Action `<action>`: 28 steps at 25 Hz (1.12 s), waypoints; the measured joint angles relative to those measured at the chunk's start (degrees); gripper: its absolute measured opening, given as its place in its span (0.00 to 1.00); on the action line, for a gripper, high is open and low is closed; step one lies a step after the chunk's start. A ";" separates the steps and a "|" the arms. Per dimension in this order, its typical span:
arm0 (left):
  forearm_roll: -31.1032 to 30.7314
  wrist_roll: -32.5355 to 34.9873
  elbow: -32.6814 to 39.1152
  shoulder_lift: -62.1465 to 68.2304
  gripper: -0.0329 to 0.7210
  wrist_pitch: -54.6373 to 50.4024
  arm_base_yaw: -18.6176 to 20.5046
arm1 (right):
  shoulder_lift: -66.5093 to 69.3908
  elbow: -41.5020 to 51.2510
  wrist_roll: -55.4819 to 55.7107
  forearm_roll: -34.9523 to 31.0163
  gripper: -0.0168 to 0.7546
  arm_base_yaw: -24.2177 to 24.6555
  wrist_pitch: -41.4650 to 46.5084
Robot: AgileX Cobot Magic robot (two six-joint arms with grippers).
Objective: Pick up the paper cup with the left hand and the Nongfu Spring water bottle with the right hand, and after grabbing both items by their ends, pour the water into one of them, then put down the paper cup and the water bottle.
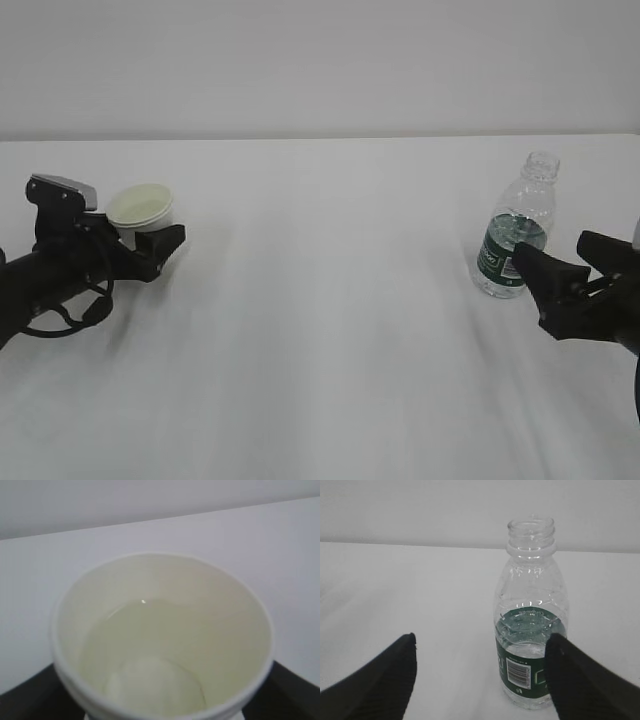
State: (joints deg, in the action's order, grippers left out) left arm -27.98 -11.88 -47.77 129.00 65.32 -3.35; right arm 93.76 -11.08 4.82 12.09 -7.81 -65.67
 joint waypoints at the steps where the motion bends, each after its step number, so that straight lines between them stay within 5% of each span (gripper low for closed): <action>1: 0.00 0.00 0.13 0.00 0.85 0.11 0.00 | 0.00 0.00 0.00 -0.01 0.79 0.00 0.00; 28: -0.25 0.00 12.58 -6.23 0.85 0.20 0.00 | -0.09 2.82 1.48 2.14 0.79 0.00 0.00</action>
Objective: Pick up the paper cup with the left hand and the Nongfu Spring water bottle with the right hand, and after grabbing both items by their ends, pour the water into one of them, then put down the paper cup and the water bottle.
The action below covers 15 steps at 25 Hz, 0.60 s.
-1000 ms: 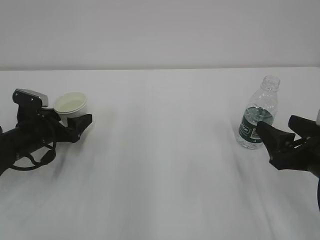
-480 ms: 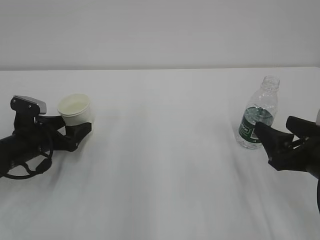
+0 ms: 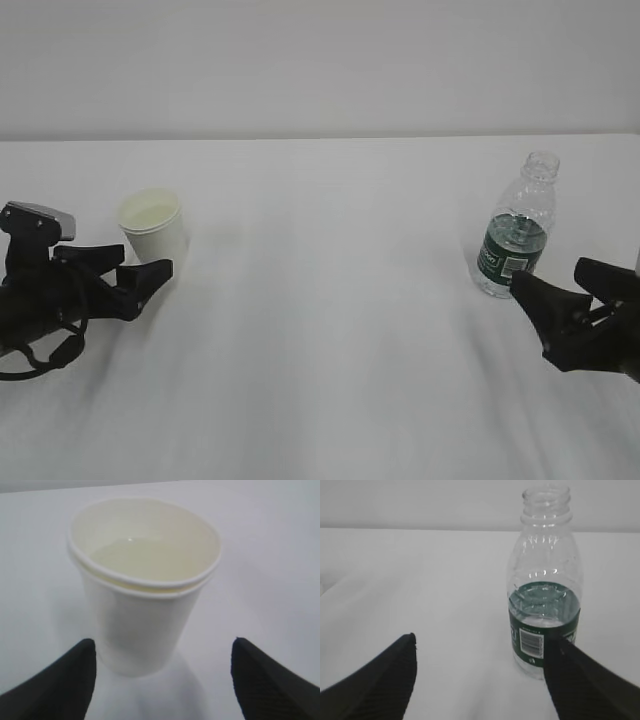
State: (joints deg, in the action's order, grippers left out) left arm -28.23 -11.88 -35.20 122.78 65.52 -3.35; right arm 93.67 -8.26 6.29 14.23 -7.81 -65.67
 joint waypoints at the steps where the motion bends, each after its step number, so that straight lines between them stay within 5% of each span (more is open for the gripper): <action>1: 0.14 0.00 0.67 -0.79 0.85 0.00 0.00 | 0.00 0.70 0.09 0.00 0.79 0.00 0.00; 15: 1.29 -5.50 11.08 -17.34 0.83 0.00 -0.64 | -4.36 4.42 2.58 0.22 0.79 0.00 0.00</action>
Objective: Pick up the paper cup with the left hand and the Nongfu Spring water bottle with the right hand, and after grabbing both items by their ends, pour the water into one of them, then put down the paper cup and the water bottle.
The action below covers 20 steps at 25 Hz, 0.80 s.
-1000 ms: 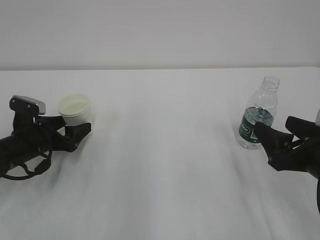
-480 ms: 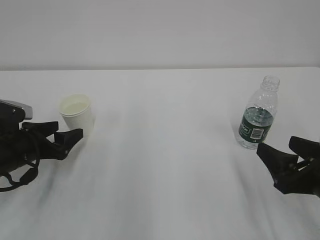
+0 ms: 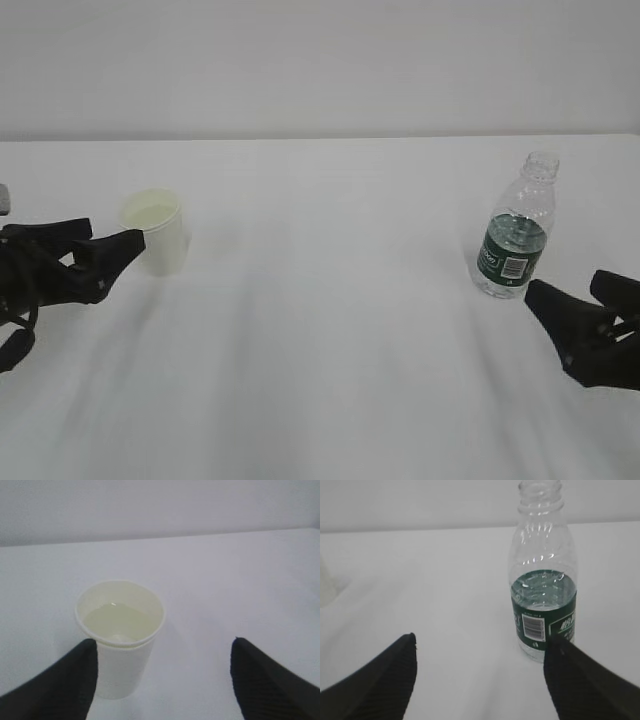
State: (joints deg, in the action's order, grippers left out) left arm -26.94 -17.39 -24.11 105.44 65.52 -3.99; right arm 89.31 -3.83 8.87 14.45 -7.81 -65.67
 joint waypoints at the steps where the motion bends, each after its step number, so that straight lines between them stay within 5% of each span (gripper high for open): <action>1: 0.00 -0.09 1.01 -1.84 0.83 0.00 0.00 | -1.17 0.04 1.43 -0.58 0.79 0.00 0.00; 11: 1.28 -6.11 4.87 -21.26 0.83 0.00 0.00 | -15.56 -2.95 4.48 -6.15 0.79 0.00 0.45; 20: 5.98 -8.49 5.21 -36.48 0.78 -1.77 0.00 | -25.54 -14.61 4.70 -6.94 0.79 0.00 15.53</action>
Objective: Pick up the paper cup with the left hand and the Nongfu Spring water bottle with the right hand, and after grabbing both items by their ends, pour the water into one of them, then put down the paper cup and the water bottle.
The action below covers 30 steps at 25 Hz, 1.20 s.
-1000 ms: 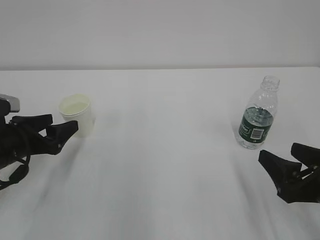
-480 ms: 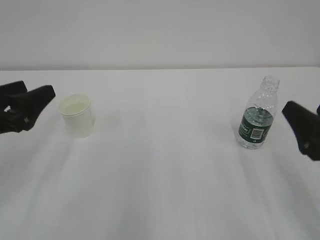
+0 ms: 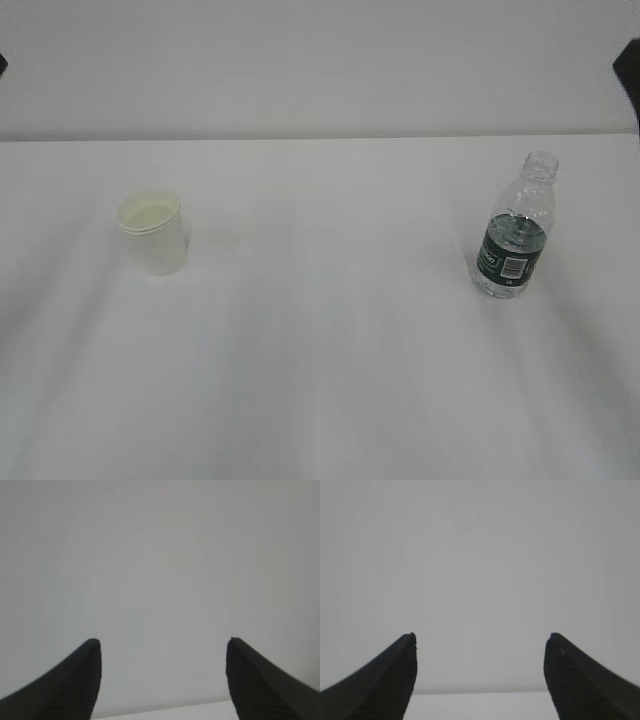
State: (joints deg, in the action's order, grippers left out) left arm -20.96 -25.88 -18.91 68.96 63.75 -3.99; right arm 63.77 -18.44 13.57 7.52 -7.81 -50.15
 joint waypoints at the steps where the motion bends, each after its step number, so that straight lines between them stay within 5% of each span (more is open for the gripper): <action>1: 0.51 -0.55 0.00 -1.70 0.78 -0.77 0.00 | -1.01 -1.73 0.00 0.00 0.79 0.00 2.21; 14: 0.99 -3.34 -9.27 -26.83 0.74 -33.64 0.00 | -17.02 -20.41 0.00 4.76 0.79 0.00 35.72; 30: -3.42 -3.44 -11.84 -58.05 0.74 -71.53 0.00 | -47.38 -21.95 0.00 7.12 0.79 0.00 65.57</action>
State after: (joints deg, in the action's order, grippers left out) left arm -24.38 -29.32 -30.75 10.90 -7.77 -3.99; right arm 16.39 -40.39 13.57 14.64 -7.81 15.43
